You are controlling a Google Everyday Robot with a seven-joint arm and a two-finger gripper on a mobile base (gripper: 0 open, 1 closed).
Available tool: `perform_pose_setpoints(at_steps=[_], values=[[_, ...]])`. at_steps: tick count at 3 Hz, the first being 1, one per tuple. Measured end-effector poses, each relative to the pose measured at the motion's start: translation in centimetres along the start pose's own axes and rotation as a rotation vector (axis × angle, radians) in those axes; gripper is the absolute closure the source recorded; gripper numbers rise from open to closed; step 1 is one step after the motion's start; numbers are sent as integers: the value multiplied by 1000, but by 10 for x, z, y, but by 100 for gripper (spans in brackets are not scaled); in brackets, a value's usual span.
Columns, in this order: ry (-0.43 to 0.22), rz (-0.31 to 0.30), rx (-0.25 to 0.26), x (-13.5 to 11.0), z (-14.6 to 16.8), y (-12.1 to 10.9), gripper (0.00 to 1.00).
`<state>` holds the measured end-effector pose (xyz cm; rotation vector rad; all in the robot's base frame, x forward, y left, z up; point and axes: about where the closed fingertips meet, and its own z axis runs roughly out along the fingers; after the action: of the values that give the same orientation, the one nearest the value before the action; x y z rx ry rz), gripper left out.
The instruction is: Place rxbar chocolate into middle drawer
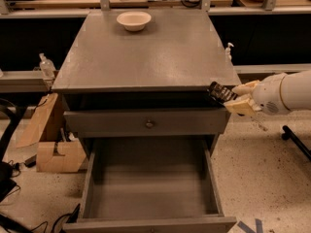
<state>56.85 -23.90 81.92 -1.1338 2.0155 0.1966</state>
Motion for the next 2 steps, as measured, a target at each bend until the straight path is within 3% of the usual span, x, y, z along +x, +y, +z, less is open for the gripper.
perform_pose_setpoints(at_steps=[1, 2], values=[[-13, 16, -33, 7, 19, 14, 100], [-41, 46, -68, 32, 47, 45, 100]])
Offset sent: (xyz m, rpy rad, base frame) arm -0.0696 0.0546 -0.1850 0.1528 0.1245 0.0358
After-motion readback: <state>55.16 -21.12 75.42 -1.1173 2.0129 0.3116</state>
